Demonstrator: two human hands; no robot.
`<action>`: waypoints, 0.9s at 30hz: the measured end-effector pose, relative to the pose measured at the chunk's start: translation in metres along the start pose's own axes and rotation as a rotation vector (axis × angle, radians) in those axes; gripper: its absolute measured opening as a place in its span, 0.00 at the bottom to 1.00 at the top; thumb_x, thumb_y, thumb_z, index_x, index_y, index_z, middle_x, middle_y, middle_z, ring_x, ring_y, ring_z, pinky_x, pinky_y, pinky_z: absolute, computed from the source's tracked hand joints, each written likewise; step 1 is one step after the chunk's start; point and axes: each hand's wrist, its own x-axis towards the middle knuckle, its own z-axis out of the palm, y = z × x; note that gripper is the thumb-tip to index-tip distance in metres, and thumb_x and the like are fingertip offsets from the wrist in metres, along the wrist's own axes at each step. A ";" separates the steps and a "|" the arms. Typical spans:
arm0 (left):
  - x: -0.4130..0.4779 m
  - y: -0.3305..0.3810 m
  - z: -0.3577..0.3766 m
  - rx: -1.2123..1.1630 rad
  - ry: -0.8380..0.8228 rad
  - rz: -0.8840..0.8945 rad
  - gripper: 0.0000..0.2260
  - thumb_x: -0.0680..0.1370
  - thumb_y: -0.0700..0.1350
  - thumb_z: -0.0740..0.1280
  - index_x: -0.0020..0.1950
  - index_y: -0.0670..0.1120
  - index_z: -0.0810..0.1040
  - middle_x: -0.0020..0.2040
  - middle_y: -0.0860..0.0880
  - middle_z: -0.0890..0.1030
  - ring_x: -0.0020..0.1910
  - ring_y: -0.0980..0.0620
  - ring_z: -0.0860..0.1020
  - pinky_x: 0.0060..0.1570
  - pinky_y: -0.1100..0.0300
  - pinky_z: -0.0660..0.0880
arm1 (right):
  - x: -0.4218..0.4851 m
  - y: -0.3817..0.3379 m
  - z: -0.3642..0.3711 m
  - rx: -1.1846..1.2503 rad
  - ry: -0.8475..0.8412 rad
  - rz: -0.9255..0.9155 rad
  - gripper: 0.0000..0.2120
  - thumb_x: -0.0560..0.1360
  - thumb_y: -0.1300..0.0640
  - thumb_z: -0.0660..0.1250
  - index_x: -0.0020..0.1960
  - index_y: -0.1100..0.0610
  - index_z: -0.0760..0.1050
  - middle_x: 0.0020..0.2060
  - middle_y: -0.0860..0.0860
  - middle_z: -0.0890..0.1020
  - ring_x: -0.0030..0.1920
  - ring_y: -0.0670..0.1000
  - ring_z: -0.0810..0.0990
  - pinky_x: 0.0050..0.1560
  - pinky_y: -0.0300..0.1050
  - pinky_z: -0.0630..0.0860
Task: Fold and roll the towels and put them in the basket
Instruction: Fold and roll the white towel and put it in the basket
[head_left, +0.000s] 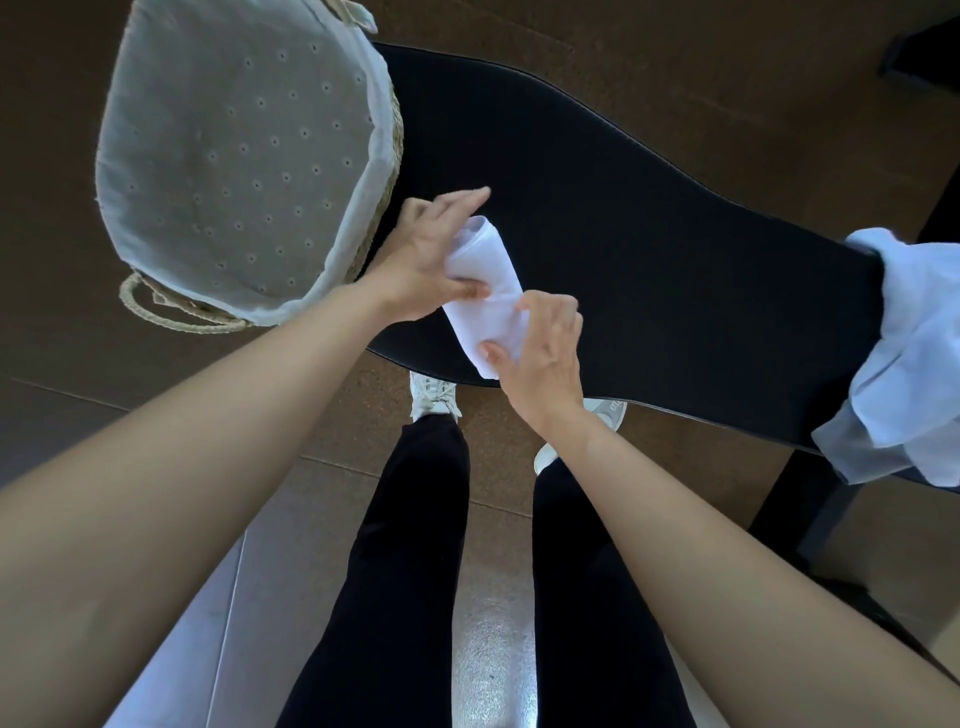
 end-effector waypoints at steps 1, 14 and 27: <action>0.003 0.002 -0.005 0.017 -0.068 0.030 0.46 0.71 0.50 0.80 0.82 0.59 0.57 0.75 0.61 0.66 0.70 0.52 0.61 0.70 0.50 0.68 | 0.001 0.002 0.000 0.061 -0.020 0.056 0.26 0.74 0.52 0.76 0.65 0.51 0.65 0.61 0.49 0.65 0.60 0.52 0.65 0.49 0.49 0.76; -0.023 0.004 -0.015 -0.188 -0.116 -0.213 0.25 0.63 0.57 0.82 0.54 0.49 0.78 0.51 0.46 0.81 0.51 0.49 0.80 0.52 0.48 0.79 | 0.010 0.003 -0.029 0.335 -0.283 0.220 0.19 0.70 0.51 0.76 0.55 0.51 0.71 0.51 0.48 0.78 0.51 0.52 0.80 0.48 0.54 0.84; -0.106 0.015 -0.126 -0.608 0.138 -0.280 0.21 0.74 0.48 0.79 0.66 0.52 0.80 0.55 0.51 0.86 0.55 0.53 0.84 0.55 0.53 0.81 | 0.001 -0.098 -0.078 0.619 -0.412 0.069 0.21 0.73 0.53 0.78 0.62 0.48 0.75 0.54 0.50 0.83 0.55 0.52 0.83 0.52 0.50 0.83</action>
